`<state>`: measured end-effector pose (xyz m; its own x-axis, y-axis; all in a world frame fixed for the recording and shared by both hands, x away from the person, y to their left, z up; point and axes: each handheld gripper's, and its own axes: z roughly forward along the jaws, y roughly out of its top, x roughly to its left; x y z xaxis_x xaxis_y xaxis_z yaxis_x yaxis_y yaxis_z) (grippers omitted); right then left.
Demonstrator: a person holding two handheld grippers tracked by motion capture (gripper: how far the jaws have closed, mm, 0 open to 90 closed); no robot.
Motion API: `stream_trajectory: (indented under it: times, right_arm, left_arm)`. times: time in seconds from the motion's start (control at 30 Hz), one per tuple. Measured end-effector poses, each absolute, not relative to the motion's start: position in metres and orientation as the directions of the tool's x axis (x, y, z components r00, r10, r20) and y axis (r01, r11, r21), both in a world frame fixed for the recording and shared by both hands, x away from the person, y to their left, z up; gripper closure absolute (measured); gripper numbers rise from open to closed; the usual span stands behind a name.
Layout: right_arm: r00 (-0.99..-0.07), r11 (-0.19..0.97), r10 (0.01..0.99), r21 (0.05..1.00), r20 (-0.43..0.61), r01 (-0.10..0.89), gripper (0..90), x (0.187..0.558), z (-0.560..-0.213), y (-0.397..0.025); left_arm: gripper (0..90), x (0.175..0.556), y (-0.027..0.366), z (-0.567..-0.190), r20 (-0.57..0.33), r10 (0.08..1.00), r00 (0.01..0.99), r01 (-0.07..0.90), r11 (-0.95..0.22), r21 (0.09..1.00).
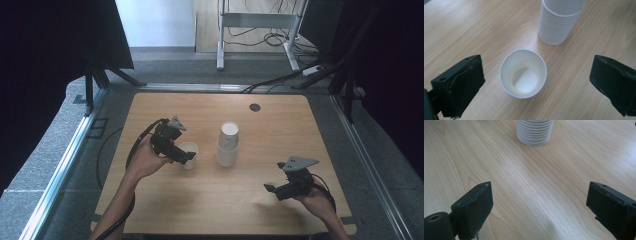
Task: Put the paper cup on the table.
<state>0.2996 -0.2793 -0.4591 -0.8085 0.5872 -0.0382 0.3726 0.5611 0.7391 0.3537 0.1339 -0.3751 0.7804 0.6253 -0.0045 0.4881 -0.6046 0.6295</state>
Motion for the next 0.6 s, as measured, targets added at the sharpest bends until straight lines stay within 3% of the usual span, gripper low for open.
stream_trajectory:
  times: [0.33, 0.6]
  right_arm:
    - [-0.793, 0.553, 0.607, 0.738, -0.040, 0.386, 3.2, 0.299, -0.461, -0.286]
    - [-0.777, 0.543, 0.629, 0.736, -0.037, 0.405, 1.0, 0.297, -0.465, -0.291]
  left_arm:
    - [0.0, 0.325, 0.152, -0.374, 0.022, 0.661, 0.750, 0.441, -0.526, 0.727]
    - [0.0, 0.302, 0.168, -0.395, 0.014, 0.696, 0.718, 0.431, -0.461, 0.776]
